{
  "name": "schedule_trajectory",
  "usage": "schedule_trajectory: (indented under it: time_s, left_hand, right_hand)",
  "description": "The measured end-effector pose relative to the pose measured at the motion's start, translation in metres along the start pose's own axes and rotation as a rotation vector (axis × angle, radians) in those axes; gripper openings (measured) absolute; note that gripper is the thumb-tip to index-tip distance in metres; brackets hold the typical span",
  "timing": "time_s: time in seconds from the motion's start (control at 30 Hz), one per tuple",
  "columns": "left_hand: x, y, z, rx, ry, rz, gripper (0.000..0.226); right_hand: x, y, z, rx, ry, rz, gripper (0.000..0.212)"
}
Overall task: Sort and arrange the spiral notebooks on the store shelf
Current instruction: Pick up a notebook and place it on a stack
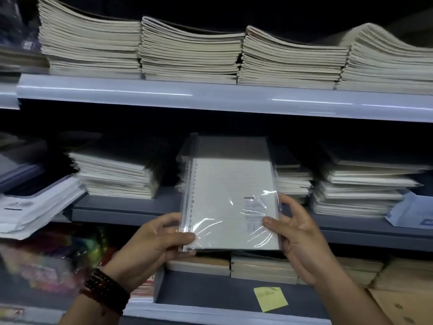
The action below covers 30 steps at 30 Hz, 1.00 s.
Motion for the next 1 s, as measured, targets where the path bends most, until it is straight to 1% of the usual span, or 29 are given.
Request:
schedule_trajectory:
  time_s: [0.1, 0.17, 0.23, 0.3, 0.37, 0.43, 0.5, 0.53, 0.6, 0.67, 0.73, 0.8, 0.93, 1.0]
  left_hand:
    - [0.002, 0.01, 0.008, -0.077, 0.12, -0.107, 0.031]
    - [0.003, 0.02, 0.013, -0.123, 0.164, -0.158, 0.03]
    - [0.005, 0.035, 0.02, -0.171, 0.197, -0.211, 0.03]
    - [0.006, 0.054, 0.031, -0.175, 0.25, -0.269, 0.027]
    - [0.005, 0.078, 0.048, -0.175, 0.324, -0.349, 0.025]
    - [0.002, 0.103, 0.072, -0.201, 0.419, -0.43, 0.022]
    - [-0.001, 0.128, 0.101, -0.217, 0.53, -0.496, 0.013]
    - [-0.002, 0.14, 0.114, -0.232, 0.584, -0.52, 0.009]
    - [-0.006, 0.161, 0.139, -0.295, 0.674, -0.542, 0.008]
    - [-0.013, 0.178, 0.161, -0.347, 0.729, -0.563, 0.007]
    - [-0.021, 0.191, 0.181, -0.372, 0.778, -0.561, 0.009]
    - [-0.03, 0.198, 0.199, -0.38, 0.812, -0.548, 0.016]
    - [-0.047, 0.21, 0.223, -0.497, 0.887, -0.523, 0.016]
    - [-0.053, 0.214, 0.238, -0.515, 0.919, -0.493, 0.019]
  right_hand:
    - [0.0, -0.005, -0.015, 0.156, -0.096, -0.028, 0.053]
    - [-0.005, -0.009, -0.027, 0.241, -0.15, -0.018, 0.058]
    - [-0.017, -0.013, -0.039, 0.273, -0.118, 0.03, 0.064]
    - [-0.032, -0.017, -0.056, 0.257, -0.075, 0.086, 0.063]
    - [-0.05, -0.022, -0.081, 0.23, -0.05, 0.135, 0.055]
    - [-0.072, -0.026, -0.108, 0.213, -0.025, 0.16, 0.038]
    - [-0.094, -0.025, -0.138, 0.229, -0.038, 0.161, 0.018]
    - [-0.104, -0.024, -0.154, 0.24, -0.055, 0.145, 0.014]
    - [-0.124, -0.021, -0.183, 0.273, -0.078, 0.094, 0.023]
    - [-0.142, -0.021, -0.208, 0.326, -0.075, 0.051, 0.03]
    - [-0.157, -0.023, -0.227, 0.438, -0.052, 0.015, 0.034]
    - [-0.17, -0.019, -0.245, 0.559, -0.071, -0.028, 0.033]
    - [-0.19, -0.004, -0.272, 0.742, -0.162, -0.109, 0.035]
    - [-0.197, 0.003, -0.281, 0.856, -0.194, -0.111, 0.036]
Point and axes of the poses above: each hand's wrist, its own x-axis away from the middle knuckle, its own z-axis out of the back of the hand, y = z × x, the point moved 7 cm from there along -x, towards the middle knuckle, and after that the axes turned 8 degrees about x, right-handed, at the moved point
